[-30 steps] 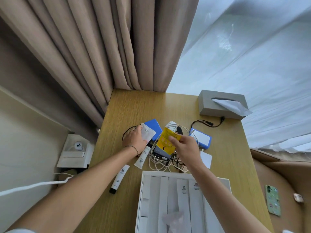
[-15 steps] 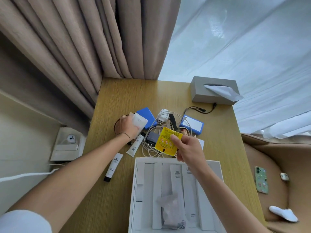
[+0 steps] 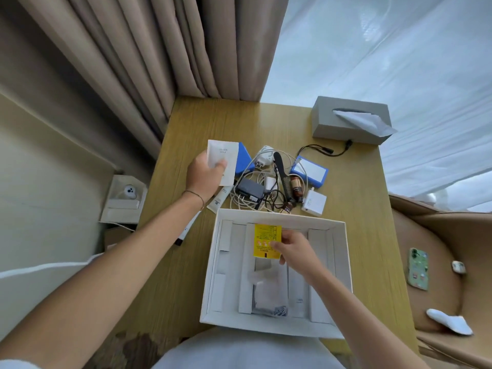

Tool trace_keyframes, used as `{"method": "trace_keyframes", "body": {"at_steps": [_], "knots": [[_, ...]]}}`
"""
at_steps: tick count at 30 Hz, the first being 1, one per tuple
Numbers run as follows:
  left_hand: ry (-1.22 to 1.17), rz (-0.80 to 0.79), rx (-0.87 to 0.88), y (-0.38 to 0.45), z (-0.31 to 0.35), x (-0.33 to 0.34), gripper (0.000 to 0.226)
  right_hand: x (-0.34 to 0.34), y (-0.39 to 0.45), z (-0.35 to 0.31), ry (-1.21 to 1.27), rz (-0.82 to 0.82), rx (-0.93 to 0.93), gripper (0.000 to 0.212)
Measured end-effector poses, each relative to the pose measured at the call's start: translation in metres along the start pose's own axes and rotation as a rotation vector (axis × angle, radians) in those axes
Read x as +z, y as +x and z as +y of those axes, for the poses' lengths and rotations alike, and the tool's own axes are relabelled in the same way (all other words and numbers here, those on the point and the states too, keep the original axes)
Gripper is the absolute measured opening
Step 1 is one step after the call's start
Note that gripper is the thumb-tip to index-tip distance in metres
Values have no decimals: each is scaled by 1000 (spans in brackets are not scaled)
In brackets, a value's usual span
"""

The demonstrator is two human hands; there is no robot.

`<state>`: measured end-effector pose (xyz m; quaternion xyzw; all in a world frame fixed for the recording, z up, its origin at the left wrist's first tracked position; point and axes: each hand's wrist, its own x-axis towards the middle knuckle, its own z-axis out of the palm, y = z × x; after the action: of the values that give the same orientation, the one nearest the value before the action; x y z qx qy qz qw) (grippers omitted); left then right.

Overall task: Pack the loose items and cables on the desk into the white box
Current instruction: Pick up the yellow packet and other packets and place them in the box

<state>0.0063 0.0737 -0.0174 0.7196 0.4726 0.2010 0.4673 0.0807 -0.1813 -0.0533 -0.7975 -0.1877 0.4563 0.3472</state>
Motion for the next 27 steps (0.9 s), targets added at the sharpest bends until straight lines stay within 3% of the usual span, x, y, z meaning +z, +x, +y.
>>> {"method": "trace_keyframes", "body": {"at_steps": [3, 9, 13, 20, 23, 27], "knots": [[-98, 13, -38, -20, 8, -7, 7, 0, 9, 23, -78, 37, 71, 12], [-198, 102, -44, -57, 23, -17, 10, 5, 25, 43, -171, 44, 166, 32], [-290, 99, -71, -82, 31, -17, 5, 8, 28, 41, -374, 38, 137, 41], [-319, -90, -55, -129, 37, -1, 15, 5, 18, 19, -782, 77, 30, 34], [-275, -185, -52, -145, 30, 14, 18, -6, 10, 7, -788, 73, 10, 34], [-159, -318, -91, -159, 14, 36, 26, -35, -10, -7, -781, 226, -71, 37]]}}
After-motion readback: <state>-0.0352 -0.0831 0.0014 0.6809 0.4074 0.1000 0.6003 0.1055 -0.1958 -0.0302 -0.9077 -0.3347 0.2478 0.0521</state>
